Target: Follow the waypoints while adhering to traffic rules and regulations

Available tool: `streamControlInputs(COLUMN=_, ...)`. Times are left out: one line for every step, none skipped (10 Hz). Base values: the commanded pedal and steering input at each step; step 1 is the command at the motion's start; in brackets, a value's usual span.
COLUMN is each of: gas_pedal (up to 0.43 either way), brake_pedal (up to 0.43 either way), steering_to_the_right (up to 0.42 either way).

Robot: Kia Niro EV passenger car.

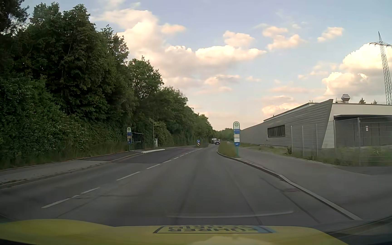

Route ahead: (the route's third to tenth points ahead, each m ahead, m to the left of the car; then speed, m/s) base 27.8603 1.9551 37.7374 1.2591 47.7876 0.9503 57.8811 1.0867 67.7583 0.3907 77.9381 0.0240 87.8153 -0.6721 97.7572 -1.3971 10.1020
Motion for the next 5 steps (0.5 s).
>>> streamControlInputs(gas_pedal=0.130, brake_pedal=0.000, steering_to_the_right=-0.021)
streamControlInputs(gas_pedal=0.138, brake_pedal=0.000, steering_to_the_right=-0.020)
streamControlInputs(gas_pedal=0.138, brake_pedal=0.000, steering_to_the_right=-0.019)
streamControlInputs(gas_pedal=0.157, brake_pedal=0.000, steering_to_the_right=-0.014)
streamControlInputs(gas_pedal=0.177, brake_pedal=0.000, steering_to_the_right=-0.005)
